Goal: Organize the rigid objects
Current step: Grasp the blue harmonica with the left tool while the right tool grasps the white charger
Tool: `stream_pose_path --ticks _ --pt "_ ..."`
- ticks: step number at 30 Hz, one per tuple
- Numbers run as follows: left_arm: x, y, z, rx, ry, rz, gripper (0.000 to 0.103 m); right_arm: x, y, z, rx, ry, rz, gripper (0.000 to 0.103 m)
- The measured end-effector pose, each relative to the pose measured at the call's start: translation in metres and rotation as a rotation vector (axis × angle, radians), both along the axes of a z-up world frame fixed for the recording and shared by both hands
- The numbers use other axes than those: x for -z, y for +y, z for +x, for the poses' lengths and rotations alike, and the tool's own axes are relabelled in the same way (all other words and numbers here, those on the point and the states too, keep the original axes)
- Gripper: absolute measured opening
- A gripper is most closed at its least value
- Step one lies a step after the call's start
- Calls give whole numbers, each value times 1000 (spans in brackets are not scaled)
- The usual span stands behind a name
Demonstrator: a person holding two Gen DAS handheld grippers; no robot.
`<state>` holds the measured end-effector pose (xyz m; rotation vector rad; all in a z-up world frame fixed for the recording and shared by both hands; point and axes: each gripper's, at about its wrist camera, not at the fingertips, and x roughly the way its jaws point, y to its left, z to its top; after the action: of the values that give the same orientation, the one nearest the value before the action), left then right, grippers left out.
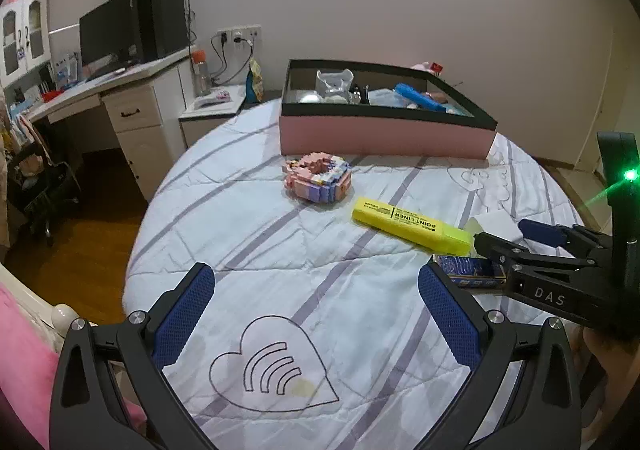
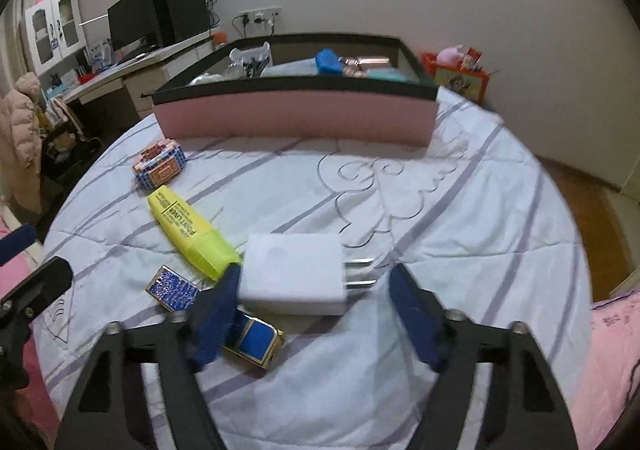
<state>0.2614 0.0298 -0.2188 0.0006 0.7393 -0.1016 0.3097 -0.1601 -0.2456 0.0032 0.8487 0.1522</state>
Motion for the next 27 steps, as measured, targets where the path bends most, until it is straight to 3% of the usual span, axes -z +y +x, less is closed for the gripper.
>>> stream_pose_path --ticks 5,9,19,27 --pt "6 -13 8 26 16 1 103 -1 -1 2 -33 2 -7 67" --pt "7 -26 10 61 27 3 103 -2 -17 2 11 -7 -13 67" --pt "16 -98 8 227 74 14 103 -3 -63 4 64 -7 41 67" --pt "32 -113 18 173 132 11 103 0 -70 4 42 -14 77 67"
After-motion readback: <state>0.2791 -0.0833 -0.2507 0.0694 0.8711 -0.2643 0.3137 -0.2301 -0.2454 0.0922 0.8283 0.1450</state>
